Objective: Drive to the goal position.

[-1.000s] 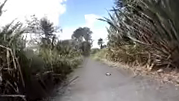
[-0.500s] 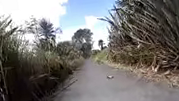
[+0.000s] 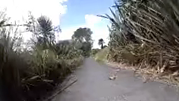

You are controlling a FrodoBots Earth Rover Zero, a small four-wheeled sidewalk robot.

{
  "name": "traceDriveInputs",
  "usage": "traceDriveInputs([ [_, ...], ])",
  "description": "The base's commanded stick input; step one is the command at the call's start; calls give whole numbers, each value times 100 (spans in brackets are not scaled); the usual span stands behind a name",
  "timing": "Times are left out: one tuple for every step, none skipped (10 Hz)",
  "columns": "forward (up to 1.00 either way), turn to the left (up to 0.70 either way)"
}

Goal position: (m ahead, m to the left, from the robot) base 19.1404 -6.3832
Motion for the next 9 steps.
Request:
traceDriveInputs([
  [50,0],
  [50,0],
  [50,0],
  [50,0],
  [50,0],
  [50,0],
  [50,0],
  [50,0],
  [50,0],
])
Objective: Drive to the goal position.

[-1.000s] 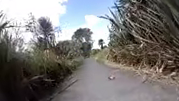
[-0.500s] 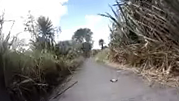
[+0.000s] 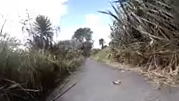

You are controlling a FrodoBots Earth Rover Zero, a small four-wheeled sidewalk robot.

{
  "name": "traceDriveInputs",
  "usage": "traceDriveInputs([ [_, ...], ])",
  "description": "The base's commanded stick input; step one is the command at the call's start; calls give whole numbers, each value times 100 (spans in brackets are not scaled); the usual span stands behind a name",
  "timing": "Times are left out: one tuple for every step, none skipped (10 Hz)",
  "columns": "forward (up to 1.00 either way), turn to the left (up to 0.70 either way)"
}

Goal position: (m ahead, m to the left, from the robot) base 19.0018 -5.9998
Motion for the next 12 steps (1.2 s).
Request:
traceDriveInputs([
  [50,0],
  [50,0],
  [50,0],
  [50,0],
  [50,0],
  [50,1],
  [50,3],
  [50,3],
  [50,3],
  [50,4],
  [50,4],
  [50,4],
])
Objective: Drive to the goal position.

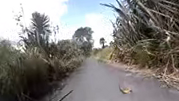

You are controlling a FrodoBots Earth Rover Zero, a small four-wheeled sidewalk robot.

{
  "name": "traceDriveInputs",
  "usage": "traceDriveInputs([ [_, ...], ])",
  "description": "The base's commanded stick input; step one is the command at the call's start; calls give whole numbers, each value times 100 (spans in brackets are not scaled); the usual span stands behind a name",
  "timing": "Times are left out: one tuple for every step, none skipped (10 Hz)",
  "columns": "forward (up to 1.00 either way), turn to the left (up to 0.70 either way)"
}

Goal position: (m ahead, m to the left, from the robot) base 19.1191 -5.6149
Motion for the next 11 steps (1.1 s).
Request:
traceDriveInputs([
  [50,4],
  [50,4],
  [50,5],
  [50,5],
  [50,5],
  [50,5],
  [50,6],
  [50,6],
  [50,6],
  [50,7],
  [50,7],
])
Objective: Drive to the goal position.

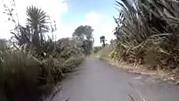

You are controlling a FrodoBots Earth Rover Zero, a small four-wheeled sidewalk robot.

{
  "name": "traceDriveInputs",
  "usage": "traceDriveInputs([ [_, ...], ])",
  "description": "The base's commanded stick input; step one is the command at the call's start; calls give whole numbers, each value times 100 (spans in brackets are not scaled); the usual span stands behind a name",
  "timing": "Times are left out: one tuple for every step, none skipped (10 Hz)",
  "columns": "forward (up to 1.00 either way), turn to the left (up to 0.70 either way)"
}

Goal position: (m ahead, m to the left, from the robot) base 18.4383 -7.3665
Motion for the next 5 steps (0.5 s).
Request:
traceDriveInputs([
  [50,7],
  [50,7],
  [50,6],
  [50,5],
  [50,4],
])
